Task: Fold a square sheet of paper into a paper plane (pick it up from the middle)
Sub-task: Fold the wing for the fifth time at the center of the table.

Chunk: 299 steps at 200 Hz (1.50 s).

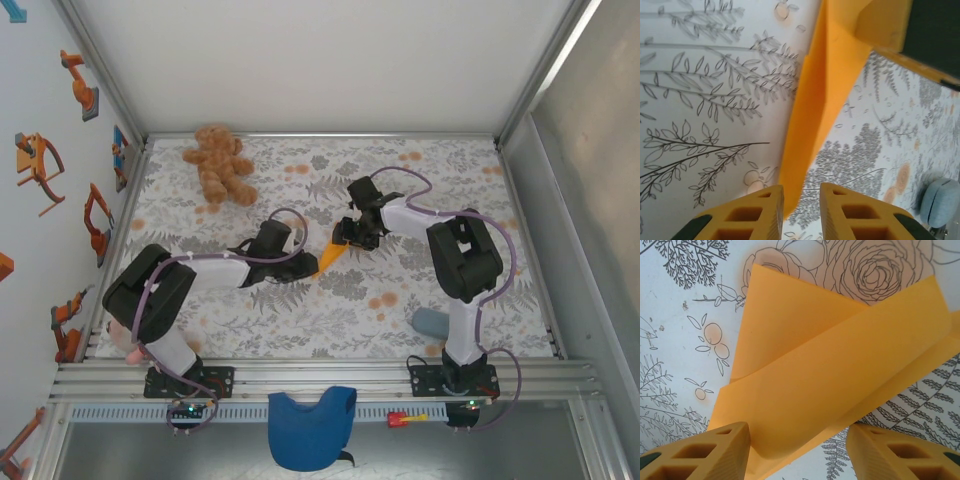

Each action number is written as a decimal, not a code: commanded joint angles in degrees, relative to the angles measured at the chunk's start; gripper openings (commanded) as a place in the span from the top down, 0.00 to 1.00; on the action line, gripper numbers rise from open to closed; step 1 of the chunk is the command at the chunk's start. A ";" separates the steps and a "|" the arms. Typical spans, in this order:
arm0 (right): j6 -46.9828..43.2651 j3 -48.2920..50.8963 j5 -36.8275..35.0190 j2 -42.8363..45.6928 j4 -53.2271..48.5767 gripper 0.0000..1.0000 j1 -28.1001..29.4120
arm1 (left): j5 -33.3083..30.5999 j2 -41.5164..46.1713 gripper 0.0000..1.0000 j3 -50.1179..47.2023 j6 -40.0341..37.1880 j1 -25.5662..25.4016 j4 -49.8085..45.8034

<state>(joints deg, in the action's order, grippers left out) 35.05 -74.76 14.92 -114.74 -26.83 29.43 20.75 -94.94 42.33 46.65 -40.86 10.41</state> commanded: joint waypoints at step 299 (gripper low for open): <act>-1.47 4.04 -3.32 -10.84 1.08 0.48 0.63 | 6.24 -14.64 0.94 9.67 5.91 0.59 3.03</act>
<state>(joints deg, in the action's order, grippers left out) 34.81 -75.11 14.87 -115.13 -27.55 29.43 26.50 -108.44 51.64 51.90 -40.47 14.15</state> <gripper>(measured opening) 0.531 0.064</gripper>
